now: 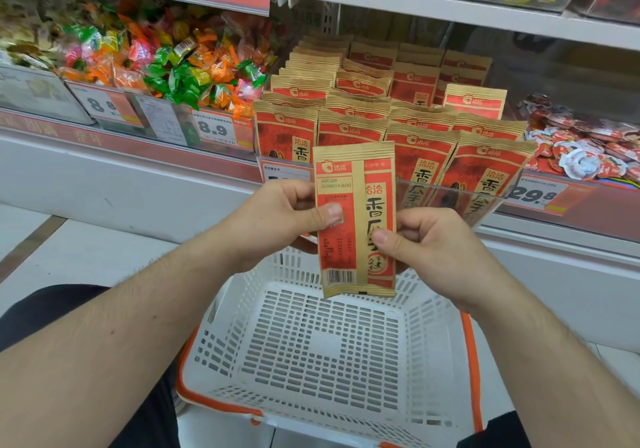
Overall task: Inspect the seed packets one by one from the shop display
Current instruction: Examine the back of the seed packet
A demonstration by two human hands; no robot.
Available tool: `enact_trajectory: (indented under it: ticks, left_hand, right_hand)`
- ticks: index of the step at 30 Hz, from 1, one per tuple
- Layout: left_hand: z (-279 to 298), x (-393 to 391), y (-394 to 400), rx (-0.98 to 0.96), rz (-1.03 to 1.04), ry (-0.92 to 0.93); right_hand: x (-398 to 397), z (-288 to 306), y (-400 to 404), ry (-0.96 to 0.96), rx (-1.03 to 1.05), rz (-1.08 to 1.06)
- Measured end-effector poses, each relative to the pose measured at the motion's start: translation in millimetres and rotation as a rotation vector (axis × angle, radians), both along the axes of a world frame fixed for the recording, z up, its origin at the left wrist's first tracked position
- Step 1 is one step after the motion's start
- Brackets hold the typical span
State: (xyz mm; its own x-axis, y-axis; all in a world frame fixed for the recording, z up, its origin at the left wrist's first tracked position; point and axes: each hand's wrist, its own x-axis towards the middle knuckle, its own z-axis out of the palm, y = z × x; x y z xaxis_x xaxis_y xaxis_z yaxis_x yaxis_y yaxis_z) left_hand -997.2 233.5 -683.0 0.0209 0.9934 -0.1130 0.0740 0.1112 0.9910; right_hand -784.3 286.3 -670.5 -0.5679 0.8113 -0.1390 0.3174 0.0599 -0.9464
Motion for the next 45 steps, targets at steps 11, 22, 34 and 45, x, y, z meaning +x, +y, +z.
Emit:
enact_trajectory:
  ticks: [11, 22, 34, 45]
  left_hand:
    - [4.0, -2.2, -2.1, -0.014, 0.0, -0.14]
    - [8.2, 1.3, -7.6, -0.264, -0.141, -0.432]
    - [0.1, 2.5, -6.6, -0.319, -0.097, -0.22]
    - [-8.6, 20.4, -4.9, -0.286, 0.017, -0.028]
  right_hand:
    - [6.0, 8.0, -0.2, 0.1, -0.142, 0.059]
    - [6.6, 13.6, -2.1, 0.173, -0.433, 0.096]
    - [0.0, 14.3, -8.2, 0.038, -0.394, 0.062]
    - [-16.5, 1.6, -21.7, -0.308, 0.119, 0.099]
